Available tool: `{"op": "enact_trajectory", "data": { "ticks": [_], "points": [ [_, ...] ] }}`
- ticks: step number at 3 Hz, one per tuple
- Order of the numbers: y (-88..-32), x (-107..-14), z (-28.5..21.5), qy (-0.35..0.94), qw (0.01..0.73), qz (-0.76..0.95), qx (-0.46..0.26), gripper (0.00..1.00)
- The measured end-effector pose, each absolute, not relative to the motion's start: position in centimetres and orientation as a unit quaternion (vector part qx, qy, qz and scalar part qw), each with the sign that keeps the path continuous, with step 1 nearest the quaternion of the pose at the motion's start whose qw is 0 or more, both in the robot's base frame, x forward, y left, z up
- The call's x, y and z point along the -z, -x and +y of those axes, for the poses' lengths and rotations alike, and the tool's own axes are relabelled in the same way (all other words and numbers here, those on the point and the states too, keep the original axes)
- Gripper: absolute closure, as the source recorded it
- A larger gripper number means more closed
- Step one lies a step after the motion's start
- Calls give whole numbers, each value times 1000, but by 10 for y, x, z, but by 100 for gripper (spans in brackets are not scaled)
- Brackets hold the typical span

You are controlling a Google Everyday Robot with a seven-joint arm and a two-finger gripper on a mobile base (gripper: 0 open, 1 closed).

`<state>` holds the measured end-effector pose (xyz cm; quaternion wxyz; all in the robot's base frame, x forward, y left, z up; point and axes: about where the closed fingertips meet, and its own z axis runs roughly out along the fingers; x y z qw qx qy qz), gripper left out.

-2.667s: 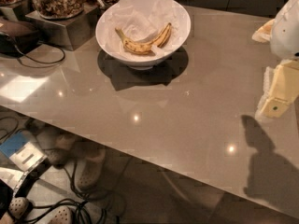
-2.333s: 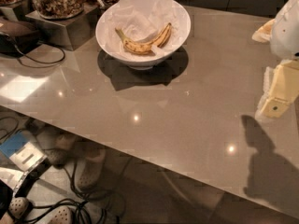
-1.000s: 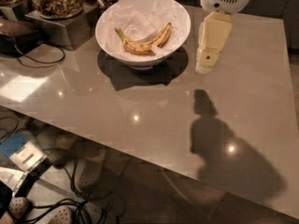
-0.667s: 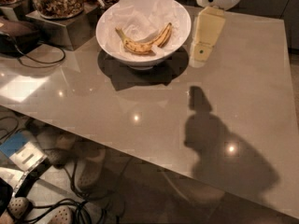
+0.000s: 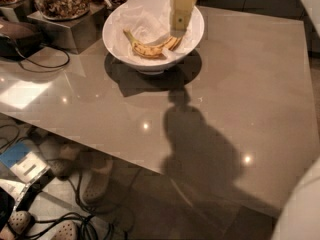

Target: Pick banana from white bowl

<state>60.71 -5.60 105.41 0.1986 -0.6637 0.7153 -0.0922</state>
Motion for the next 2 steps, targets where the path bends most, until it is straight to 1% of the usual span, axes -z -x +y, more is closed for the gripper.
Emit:
{"op": "enact_trajectory", "data": {
  "ticks": [1, 2],
  "points": [
    [-616, -1065, -42, 665, 224, 706, 95, 0],
    [-624, -1065, -37, 659, 240, 708, 80, 0]
  ]
}}
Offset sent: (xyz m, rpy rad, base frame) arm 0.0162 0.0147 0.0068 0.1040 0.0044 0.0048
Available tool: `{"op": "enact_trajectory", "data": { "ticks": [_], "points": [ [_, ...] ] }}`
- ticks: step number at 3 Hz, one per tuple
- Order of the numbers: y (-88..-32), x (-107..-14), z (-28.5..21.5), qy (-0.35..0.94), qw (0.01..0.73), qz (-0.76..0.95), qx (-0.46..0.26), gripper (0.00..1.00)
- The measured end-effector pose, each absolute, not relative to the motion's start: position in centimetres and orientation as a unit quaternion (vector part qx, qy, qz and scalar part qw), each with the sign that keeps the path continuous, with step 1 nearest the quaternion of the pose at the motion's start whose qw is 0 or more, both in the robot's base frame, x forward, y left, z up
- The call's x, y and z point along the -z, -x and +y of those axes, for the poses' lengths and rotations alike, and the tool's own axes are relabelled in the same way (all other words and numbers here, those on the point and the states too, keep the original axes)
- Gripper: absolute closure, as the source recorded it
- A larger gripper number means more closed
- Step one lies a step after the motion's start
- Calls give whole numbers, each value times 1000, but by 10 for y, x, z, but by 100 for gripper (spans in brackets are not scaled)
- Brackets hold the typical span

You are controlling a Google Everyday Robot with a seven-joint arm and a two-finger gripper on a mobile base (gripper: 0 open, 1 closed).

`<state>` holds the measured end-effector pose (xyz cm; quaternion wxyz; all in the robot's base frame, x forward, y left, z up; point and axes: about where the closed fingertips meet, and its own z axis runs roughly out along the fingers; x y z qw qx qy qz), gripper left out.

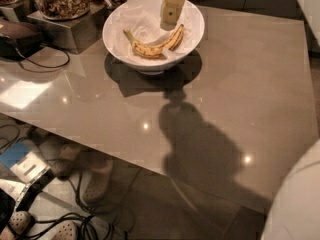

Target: Pick banana from white bowl

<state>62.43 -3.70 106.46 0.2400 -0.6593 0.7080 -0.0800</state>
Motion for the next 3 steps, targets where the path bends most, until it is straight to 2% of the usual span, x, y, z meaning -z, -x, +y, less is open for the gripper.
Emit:
{"op": "enact_trajectory", "data": {
  "ticks": [3],
  "points": [
    [-708, -1041, 19, 656, 259, 708, 23, 0]
  ]
}}
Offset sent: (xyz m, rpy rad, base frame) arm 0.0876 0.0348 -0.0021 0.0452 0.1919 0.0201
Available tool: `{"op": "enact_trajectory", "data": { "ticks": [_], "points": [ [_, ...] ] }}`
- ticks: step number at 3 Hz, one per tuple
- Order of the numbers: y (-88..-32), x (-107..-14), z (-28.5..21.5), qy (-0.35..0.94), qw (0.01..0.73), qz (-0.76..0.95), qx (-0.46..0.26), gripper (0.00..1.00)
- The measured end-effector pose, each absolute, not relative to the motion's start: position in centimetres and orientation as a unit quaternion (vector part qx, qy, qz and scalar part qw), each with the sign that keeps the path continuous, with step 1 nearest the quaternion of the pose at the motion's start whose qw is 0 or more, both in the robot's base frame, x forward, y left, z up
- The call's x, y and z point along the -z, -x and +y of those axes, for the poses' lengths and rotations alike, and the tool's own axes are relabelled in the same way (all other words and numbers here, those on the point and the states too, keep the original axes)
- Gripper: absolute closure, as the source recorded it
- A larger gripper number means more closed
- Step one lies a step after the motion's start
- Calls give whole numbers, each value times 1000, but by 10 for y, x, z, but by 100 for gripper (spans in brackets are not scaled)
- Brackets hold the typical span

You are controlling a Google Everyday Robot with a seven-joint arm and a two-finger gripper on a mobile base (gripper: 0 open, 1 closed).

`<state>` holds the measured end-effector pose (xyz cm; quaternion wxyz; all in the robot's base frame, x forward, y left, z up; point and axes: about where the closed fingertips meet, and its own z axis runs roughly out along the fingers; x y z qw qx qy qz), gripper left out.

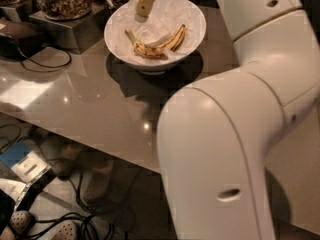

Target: Pick banana from white bowl

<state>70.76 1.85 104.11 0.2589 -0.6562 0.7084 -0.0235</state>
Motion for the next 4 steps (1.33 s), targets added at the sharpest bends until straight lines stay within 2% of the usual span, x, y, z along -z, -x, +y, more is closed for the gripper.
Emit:
{"op": "enact_trajectory", "data": {
  "ticks": [2, 4],
  "points": [
    [-736, -1001, 36, 649, 250, 718, -9, 0],
    [-750, -958, 27, 635, 224, 739, -33, 1]
  ]
}}
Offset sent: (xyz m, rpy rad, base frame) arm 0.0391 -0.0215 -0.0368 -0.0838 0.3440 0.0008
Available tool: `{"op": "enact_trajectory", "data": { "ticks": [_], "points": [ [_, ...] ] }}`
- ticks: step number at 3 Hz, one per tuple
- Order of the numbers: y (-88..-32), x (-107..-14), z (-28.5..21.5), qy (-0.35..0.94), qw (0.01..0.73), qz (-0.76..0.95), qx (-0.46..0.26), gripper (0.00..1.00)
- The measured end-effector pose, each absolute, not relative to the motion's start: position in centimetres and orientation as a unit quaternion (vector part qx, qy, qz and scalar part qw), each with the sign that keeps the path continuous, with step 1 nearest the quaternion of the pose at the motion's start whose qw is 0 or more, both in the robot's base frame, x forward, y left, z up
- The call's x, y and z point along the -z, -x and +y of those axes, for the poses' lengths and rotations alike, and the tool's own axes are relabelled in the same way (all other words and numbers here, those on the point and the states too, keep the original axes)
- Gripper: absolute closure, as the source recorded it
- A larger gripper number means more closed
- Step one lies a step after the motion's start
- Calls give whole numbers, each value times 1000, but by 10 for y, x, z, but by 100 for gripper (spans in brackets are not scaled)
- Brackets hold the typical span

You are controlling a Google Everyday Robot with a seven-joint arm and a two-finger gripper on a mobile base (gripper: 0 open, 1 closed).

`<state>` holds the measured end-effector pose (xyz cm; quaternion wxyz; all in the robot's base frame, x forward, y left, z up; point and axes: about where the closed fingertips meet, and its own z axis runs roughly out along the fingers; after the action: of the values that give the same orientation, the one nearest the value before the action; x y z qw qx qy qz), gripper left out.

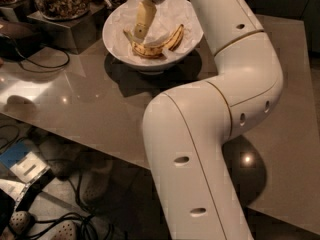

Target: Pick banana from white bowl

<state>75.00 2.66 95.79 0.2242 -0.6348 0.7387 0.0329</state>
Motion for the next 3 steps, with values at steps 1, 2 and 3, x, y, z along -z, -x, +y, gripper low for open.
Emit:
{"op": "enact_trajectory", "data": {
  "ticks": [1, 2, 3],
  "points": [
    [-754, -941, 21, 631, 209, 747, -34, 6],
    [-757, -928, 15, 627, 194, 753, -33, 14],
    [-759, -919, 8, 625, 181, 759, -24, 16]
  ]
}}
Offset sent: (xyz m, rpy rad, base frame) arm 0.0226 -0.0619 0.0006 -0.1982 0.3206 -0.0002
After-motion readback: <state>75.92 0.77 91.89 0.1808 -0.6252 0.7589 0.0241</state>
